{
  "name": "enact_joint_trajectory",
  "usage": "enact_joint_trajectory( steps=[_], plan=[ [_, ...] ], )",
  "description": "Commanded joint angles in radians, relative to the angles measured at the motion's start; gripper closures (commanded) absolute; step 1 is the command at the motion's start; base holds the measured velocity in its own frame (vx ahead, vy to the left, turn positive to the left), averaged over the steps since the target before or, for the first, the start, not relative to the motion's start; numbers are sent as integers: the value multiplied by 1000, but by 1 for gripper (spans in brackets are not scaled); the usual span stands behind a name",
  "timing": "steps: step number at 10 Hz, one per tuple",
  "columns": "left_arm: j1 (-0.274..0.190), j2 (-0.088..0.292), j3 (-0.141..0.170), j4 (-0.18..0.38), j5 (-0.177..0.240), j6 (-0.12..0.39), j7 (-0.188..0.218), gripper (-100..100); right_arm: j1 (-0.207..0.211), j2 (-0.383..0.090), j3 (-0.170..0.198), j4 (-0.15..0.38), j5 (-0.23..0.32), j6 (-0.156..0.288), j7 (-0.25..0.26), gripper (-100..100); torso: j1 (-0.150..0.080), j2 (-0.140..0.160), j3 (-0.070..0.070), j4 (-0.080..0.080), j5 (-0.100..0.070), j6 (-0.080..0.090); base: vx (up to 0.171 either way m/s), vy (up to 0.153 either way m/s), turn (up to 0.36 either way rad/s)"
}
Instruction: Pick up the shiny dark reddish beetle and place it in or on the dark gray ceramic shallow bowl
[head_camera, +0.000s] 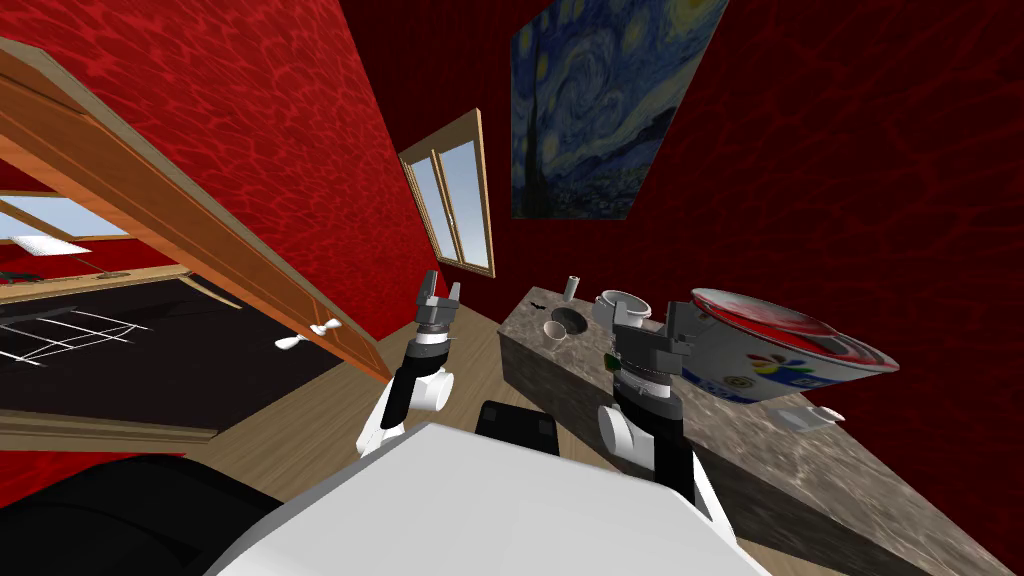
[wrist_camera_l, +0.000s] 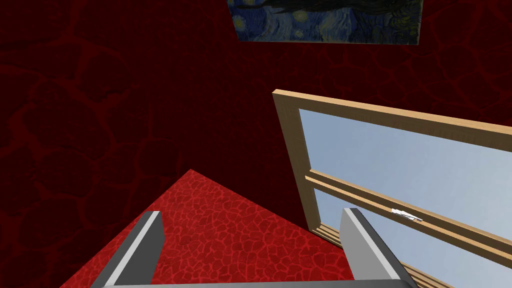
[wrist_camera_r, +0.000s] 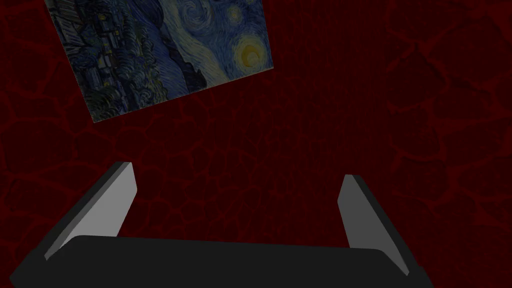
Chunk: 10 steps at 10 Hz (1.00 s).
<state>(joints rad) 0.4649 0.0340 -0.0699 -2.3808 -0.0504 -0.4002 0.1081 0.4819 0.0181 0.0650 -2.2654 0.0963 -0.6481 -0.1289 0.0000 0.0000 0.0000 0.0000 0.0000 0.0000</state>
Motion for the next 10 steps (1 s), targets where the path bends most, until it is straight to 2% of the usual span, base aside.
enact_joint_trajectory(
  steps=[1,6,10],
  plan=[
    [0,0,0,0,0,0,0,0,5,-28,9,0,0,-4,-4,-100,0,0,0,0,0,0,-24,21,-44],
    [0,0,0,0,0,0,0,0,36,-138,67,24,-6,-11,-26,-100,5,8,5,2,1,0,-107,66,-98],
    [0,0,0,0,0,0,0,0,71,-232,127,86,-23,11,-43,-100,8,11,6,2,2,0,-151,101,-98]
  ],
)
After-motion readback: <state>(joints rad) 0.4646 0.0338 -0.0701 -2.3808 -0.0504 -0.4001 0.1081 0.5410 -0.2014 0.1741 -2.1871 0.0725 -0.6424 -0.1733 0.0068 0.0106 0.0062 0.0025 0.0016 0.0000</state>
